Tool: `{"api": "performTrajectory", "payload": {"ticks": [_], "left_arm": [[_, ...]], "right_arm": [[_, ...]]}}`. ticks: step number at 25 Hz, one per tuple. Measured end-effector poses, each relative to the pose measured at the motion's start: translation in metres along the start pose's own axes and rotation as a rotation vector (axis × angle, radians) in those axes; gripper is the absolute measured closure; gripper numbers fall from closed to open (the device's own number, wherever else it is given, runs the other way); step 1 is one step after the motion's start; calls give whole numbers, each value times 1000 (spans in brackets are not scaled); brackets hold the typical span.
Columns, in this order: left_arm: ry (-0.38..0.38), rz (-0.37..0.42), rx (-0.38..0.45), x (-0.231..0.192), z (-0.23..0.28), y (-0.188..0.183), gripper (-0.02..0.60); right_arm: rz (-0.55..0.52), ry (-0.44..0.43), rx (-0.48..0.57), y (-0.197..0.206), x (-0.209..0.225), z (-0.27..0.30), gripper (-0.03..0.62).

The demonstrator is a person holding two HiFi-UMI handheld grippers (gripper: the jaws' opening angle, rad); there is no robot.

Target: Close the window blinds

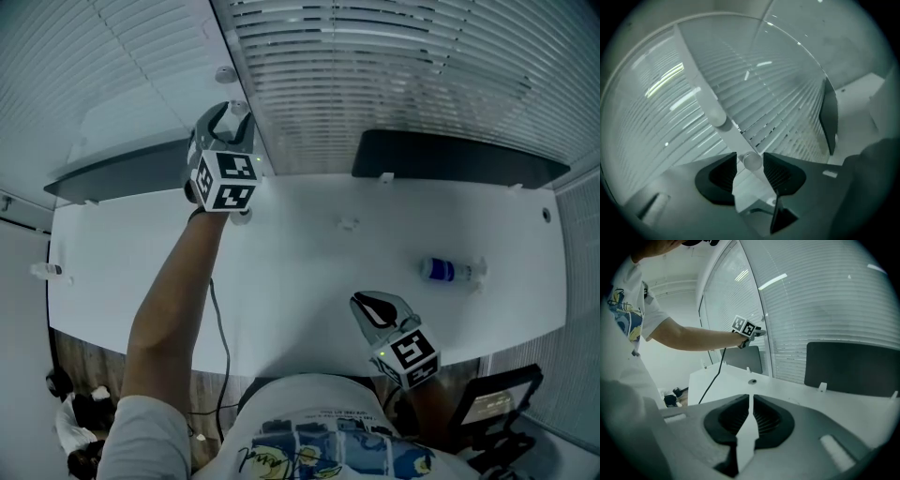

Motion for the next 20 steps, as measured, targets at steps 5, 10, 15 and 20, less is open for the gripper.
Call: {"api": "performTrajectory", "payload": {"ticks": [5,10,15,20], "left_arm": [[-21,459,-11,13,4,3,397],[-17,696,-24,19,8,9,404],[-20,797,-44,18,14,13,443],[-6,748,-50,18,14,11,459]], "right_arm": [[-2,-1,-1,0,1,0,577],[-2,0,2,0,1,-1,577],[4,4,-1,3,2,-3,577],[6,3,0,4,2,-2,577]]}}
Point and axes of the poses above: the fingertips, and each gripper's own axes: z forward along the fingers, x to its right, y out of its underside, the point moved 4 cm from there along -z, backward along the fingers, and after that the axes turned 14 degrees about -z, right-handed, at the moved point
